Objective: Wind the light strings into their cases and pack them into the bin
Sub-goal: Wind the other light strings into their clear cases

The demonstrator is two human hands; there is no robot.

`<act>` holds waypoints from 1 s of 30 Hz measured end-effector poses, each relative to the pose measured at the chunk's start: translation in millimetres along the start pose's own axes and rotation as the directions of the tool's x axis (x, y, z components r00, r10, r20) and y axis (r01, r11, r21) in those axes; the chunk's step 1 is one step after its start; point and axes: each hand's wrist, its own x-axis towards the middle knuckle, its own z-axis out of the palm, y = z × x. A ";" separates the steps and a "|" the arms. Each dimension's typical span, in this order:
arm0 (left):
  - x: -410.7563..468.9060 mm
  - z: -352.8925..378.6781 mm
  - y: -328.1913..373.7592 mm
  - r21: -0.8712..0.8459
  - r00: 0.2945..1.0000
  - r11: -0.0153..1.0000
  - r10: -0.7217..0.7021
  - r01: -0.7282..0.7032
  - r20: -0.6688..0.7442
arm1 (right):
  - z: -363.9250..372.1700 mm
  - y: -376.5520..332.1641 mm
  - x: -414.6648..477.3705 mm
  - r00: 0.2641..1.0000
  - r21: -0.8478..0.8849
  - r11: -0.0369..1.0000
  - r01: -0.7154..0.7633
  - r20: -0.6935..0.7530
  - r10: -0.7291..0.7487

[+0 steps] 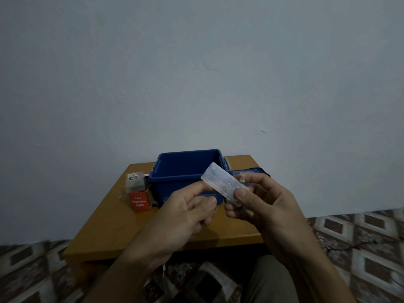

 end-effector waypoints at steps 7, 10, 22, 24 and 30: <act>3.3 -2.3 -3.0 0.246 0.995 0.969 0.037 -0.015 -0.088 | -2.2 2.6 0.6 1.000 -0.044 0.999 0.026 -0.008 -0.026; 5.3 -3.2 -9.1 0.285 0.984 0.956 -0.026 0.075 -0.174 | -3.1 2.3 1.4 1.000 0.040 0.999 0.020 -0.011 -0.020; 11.8 -36.6 19.9 0.302 0.960 0.925 -0.267 0.231 0.084 | -14.1 -9.5 -7.4 0.870 -0.206 0.973 -0.104 0.456 0.189; 13.2 -37.0 30.8 0.348 0.954 0.915 -0.266 0.204 0.141 | -13.5 -10.7 -8.0 0.856 -0.285 0.955 -0.079 0.472 0.212; 12.9 -22.9 45.3 0.562 0.991 0.821 -0.134 0.101 0.018 | -10.0 -8.4 -7.8 0.896 -0.463 0.886 0.014 0.399 0.194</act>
